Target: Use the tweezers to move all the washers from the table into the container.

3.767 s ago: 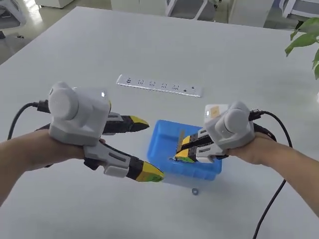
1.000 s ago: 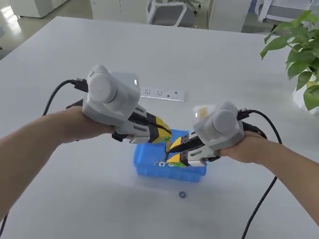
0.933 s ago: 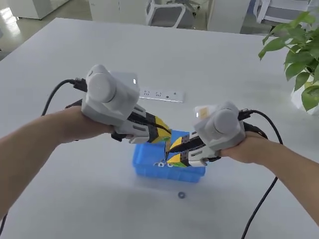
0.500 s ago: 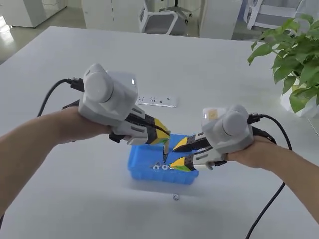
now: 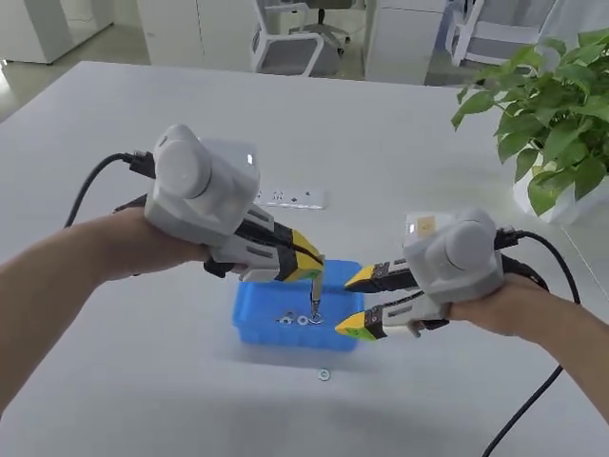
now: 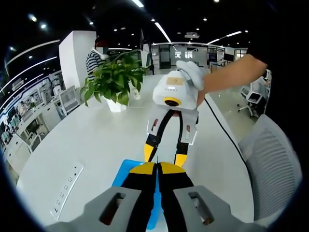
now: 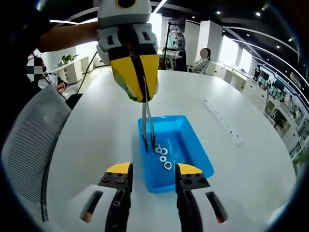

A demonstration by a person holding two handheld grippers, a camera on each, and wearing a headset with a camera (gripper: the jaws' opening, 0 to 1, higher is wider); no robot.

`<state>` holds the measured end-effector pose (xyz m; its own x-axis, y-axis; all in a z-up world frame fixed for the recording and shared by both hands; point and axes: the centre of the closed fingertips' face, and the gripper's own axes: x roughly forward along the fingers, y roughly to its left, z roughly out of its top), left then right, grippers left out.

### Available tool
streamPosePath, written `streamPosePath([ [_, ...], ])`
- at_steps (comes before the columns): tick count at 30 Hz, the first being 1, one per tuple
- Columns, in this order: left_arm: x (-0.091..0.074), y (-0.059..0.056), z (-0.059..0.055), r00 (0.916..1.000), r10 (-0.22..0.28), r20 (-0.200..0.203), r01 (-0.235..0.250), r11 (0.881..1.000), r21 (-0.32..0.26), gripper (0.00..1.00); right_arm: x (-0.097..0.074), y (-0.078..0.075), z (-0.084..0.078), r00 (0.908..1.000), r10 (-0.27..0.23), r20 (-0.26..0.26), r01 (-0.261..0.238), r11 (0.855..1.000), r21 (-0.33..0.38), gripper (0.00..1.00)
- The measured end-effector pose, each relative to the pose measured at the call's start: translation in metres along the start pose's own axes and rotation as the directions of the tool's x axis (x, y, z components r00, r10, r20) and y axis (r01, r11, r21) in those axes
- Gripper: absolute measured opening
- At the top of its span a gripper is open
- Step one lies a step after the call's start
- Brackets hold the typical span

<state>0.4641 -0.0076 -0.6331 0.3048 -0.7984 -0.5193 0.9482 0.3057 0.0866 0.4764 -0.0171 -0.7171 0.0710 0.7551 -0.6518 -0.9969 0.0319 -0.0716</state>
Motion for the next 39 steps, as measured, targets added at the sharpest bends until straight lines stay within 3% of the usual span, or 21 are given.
streamPosePath([
  [7,0.005,-0.011,0.003,0.9996,-0.029,0.004,0.029,1.0,0.003,0.05,-0.011,0.007,-0.007,0.9997,-0.024,-0.003,0.024,0.999,0.026,0.44],
  [21,0.019,-0.026,-0.005,0.9979,-0.064,0.005,0.064,0.998,0.003,0.05,-0.022,0.023,-0.033,0.9972,-0.069,-0.03,0.072,0.99,0.122,0.64],
  [39,0.034,-0.041,-0.021,0.9943,-0.104,-0.021,0.104,0.995,0.001,0.05,-0.026,0.033,-0.036,0.9936,-0.113,0.002,0.111,0.978,0.175,0.92],
])
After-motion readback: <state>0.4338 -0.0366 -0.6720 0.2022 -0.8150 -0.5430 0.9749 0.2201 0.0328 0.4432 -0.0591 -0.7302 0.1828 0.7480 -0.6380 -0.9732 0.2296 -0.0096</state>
